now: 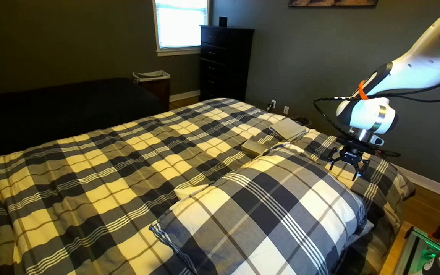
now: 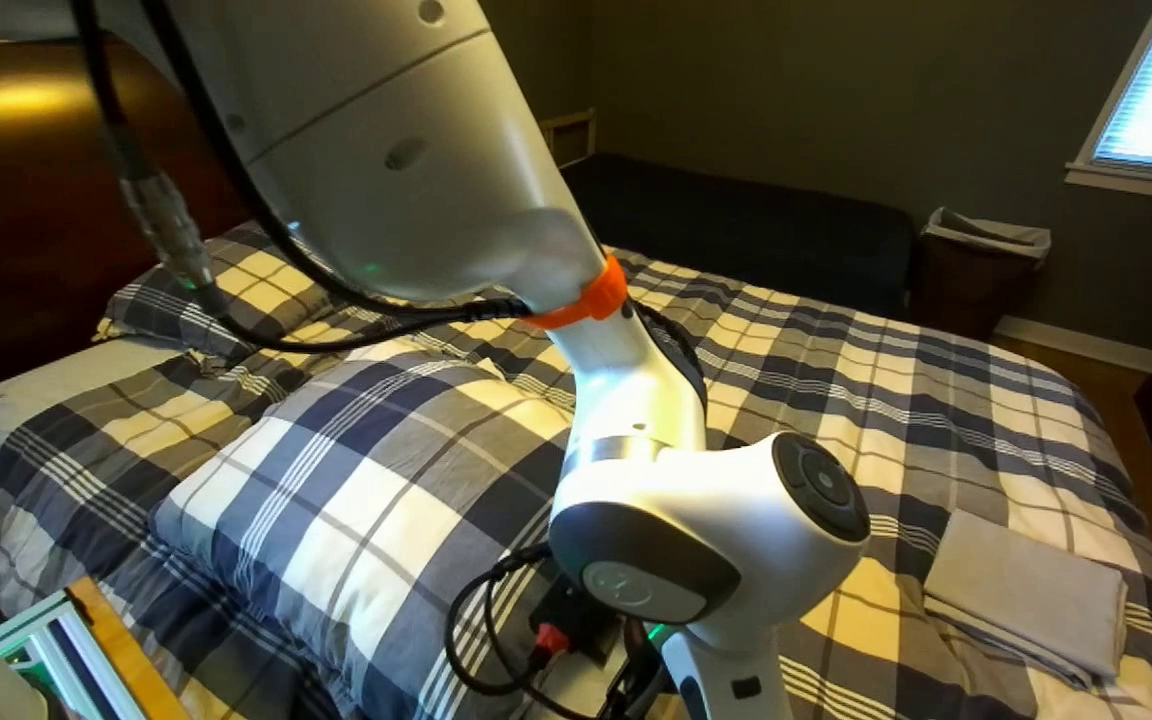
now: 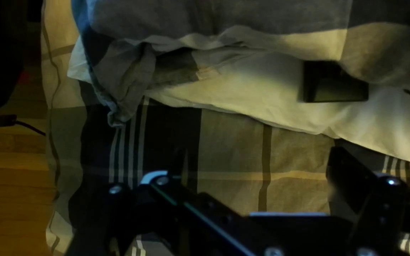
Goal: Put the remote on the bed
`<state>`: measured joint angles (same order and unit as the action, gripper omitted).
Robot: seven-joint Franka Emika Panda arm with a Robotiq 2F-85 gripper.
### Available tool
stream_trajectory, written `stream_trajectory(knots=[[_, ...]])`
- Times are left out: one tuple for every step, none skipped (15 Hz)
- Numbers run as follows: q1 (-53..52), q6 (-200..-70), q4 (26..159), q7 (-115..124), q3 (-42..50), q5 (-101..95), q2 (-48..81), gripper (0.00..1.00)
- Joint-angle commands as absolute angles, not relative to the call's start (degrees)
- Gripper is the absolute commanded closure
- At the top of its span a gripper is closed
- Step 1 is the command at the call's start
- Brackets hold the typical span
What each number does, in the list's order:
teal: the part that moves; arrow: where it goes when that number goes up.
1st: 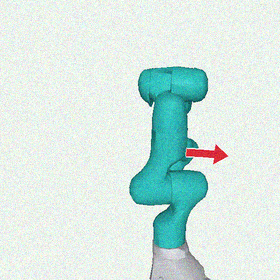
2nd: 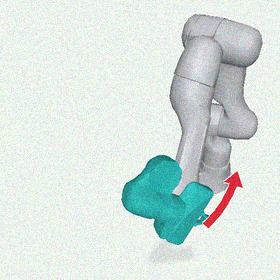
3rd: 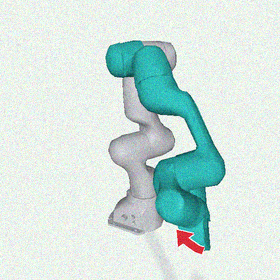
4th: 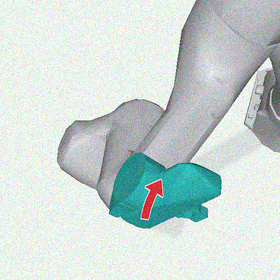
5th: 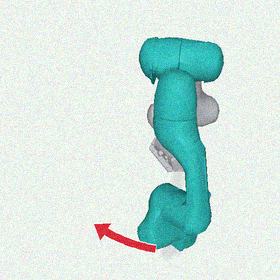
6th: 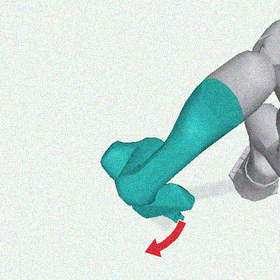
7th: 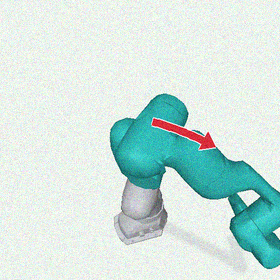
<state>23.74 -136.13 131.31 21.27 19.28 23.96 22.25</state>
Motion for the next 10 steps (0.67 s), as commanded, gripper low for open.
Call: stream_trajectory(knots=[[24.7, -136.7, 127.1, 20.8, 17.9, 28.7, 27.8, 0.0], [24.6, -136.8, 126.4, 21.0, 17.6, 29.4, 28.8, 0.0], [24.7, -137.0, 125.7, 20.8, 17.1, 30.4, 29.7, 0.0], [24.8, -137.2, 125.0, 20.8, 16.6, 31.5, 30.5, 0.0], [25.7, -136.8, 124.4, 19.4, 15.0, 34.5, 31.0, 0.0], [25.7, -136.7, 123.8, 19.4, 14.6, 35.3, 31.7, 0.0], [25.4, -136.8, 123.3, 19.4, 14.3, 36.2, 32.5, 0.0], [25.3, -136.8, 122.7, 19.2, 13.9, 37.1, 33.2, 0.0], [25.0, -136.6, 122.2, 19.3, 13.7, 37.7, 33.8, 0.0], [24.9, -136.4, 121.8, 19.2, 13.4, 38.1, 34.3, 0.0]])
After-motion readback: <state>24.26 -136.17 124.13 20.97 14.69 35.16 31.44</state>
